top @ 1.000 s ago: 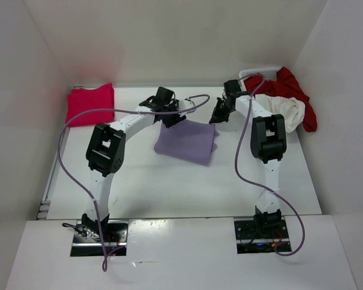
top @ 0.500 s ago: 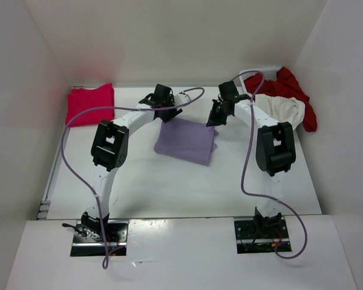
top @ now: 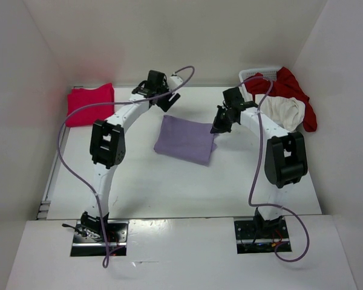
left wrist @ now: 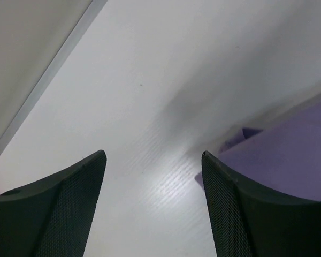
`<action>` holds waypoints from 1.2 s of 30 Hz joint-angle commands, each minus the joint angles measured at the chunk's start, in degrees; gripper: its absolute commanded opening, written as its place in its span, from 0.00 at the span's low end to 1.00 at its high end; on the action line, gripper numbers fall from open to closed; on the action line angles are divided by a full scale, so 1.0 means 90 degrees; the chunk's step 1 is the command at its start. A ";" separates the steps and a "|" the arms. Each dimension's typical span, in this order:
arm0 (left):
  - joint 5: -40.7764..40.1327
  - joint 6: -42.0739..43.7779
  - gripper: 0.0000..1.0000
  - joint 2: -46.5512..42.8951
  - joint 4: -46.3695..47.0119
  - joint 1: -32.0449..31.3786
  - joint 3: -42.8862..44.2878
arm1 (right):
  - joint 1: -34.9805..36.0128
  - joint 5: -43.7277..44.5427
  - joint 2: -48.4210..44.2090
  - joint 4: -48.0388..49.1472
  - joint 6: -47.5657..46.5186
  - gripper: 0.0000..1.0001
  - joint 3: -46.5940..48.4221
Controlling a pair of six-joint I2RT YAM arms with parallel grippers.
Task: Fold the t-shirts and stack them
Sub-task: Fold the long partially folded tshirt into a neat square, then put the neatly folded tshirt into the corner of the board with the left arm
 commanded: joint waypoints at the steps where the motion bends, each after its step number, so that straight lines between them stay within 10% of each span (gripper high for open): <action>1: 0.0969 -0.0568 0.80 -0.0910 -0.0876 0.0274 0.0162 | -0.0019 0.0180 -0.0586 0.0040 0.0044 0.02 -0.0059; 8: 0.2826 -0.0401 1.00 -0.1408 -0.2403 0.0343 -0.1143 | -0.0019 0.0248 -0.0704 -0.0166 -0.0014 0.20 -0.0117; 36: 0.4760 -0.1847 1.00 0.0163 -0.2296 0.0364 -0.2113 | -0.0360 0.0064 -0.2149 -0.0351 -0.0063 0.31 -0.0801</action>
